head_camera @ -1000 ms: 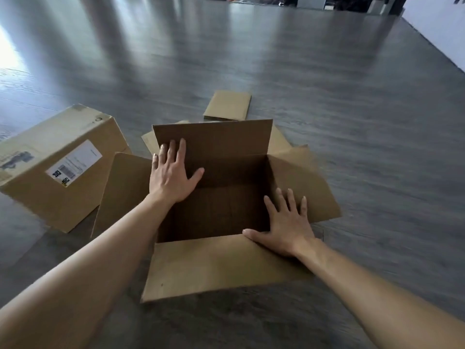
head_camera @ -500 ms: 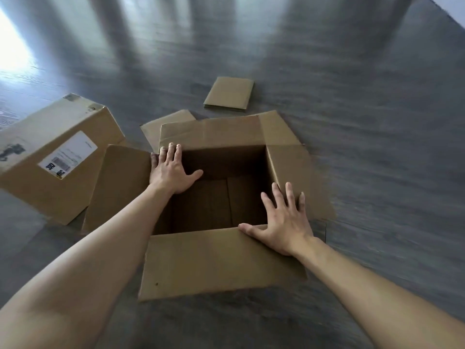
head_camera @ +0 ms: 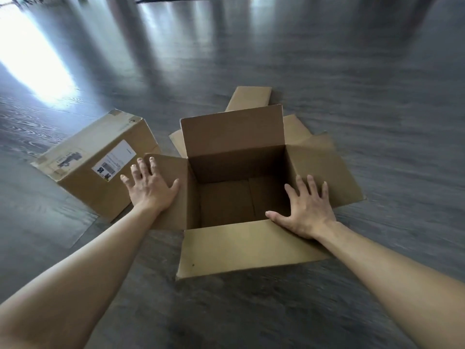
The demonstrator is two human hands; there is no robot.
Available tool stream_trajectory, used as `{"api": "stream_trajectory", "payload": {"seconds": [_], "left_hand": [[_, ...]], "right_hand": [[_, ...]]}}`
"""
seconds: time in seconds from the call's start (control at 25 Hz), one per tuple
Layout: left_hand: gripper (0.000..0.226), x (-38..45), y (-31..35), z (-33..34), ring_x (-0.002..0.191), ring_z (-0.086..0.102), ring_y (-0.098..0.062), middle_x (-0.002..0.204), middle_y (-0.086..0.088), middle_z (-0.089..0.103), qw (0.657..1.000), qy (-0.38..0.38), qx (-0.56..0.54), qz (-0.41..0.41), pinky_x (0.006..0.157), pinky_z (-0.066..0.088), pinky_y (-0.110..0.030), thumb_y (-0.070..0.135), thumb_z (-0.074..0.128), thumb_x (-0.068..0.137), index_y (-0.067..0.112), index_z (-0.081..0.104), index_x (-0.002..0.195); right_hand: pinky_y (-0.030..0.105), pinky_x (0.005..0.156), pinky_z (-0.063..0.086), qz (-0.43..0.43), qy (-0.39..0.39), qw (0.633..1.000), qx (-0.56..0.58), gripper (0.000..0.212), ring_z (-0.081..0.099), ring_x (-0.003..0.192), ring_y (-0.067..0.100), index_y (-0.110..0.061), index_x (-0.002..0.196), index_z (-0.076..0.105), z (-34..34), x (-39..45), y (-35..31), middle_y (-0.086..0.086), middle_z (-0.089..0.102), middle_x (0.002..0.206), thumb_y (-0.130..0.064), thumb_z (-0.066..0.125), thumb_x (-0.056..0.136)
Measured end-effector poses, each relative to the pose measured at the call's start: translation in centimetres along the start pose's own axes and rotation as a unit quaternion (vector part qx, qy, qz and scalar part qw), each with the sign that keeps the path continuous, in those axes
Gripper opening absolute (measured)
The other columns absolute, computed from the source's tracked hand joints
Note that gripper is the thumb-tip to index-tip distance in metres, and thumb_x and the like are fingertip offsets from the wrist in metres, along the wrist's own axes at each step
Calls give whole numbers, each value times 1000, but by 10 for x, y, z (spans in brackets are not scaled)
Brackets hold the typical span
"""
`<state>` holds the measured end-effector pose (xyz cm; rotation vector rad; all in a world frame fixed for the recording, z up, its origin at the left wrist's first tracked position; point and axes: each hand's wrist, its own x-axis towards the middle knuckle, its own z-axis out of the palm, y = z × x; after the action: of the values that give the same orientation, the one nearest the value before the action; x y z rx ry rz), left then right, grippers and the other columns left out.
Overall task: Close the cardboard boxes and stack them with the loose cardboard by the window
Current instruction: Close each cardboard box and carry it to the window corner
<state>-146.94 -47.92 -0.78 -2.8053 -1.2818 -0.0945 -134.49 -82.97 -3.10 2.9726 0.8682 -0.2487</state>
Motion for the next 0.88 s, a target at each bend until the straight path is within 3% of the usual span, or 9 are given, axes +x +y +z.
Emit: {"api": "stream_trajectory", "payload": {"seconds": [0.08,0.16,0.28,0.48,0.56,0.64,0.76,0.88], "left_hand": [[102,-1,-19,-8,146,30,-38,165,-19,18,996,-7,-66,-60,113,31,-52,73,43,90,12,2,160],[100,3,-30,-20,132,50,-39,151,-22,43,992,-1,-110,-62,97,46,-47,71,43,91,10,5,160],[92,6,-27,-40,125,56,-39,135,-22,59,991,12,-132,-10,95,47,-46,70,42,93,13,16,160],[91,-4,8,-72,133,50,-36,144,-9,57,962,13,-271,44,106,39,-46,76,37,90,21,18,160],[92,-18,28,-73,138,46,-35,152,-4,48,943,-45,-315,98,111,34,-47,79,34,89,26,11,161],[92,-40,50,-61,148,29,-32,165,-3,25,930,-136,-307,150,117,25,-47,80,32,90,31,0,161],[99,-77,71,-23,155,-6,-30,168,-2,-10,931,-242,-161,219,122,3,-54,85,25,86,30,-13,159],[109,-99,72,8,150,-24,-32,166,-4,-20,936,-235,-14,262,120,-11,-59,94,12,77,28,-13,159]], "right_hand": [[63,119,-2,10,27,999,-14,107,-6,152,36,-27,157,20,-2,0,2,11,3,166,-94,18,73],[64,119,0,21,42,998,-35,105,-4,152,38,-26,157,21,-4,0,5,13,3,166,-91,21,74],[65,118,-1,32,48,996,-62,107,-3,151,39,-24,157,21,-6,0,13,15,4,166,-91,17,73],[65,118,1,53,57,994,-81,105,-1,151,39,-24,157,23,-11,-5,22,15,5,166,-89,22,75],[64,118,1,59,54,993,-86,103,-1,151,38,-24,157,22,-14,-9,22,15,4,166,-88,25,77],[63,118,1,60,50,993,-89,102,-1,152,37,-24,158,19,-16,-11,22,15,4,166,-86,27,78],[62,119,2,62,50,993,-84,100,0,151,37,-23,157,20,-20,-15,22,15,5,166,-85,29,80],[62,120,4,67,55,993,-76,99,2,152,37,-22,157,22,-21,-16,23,15,6,165,-84,30,80]]}}
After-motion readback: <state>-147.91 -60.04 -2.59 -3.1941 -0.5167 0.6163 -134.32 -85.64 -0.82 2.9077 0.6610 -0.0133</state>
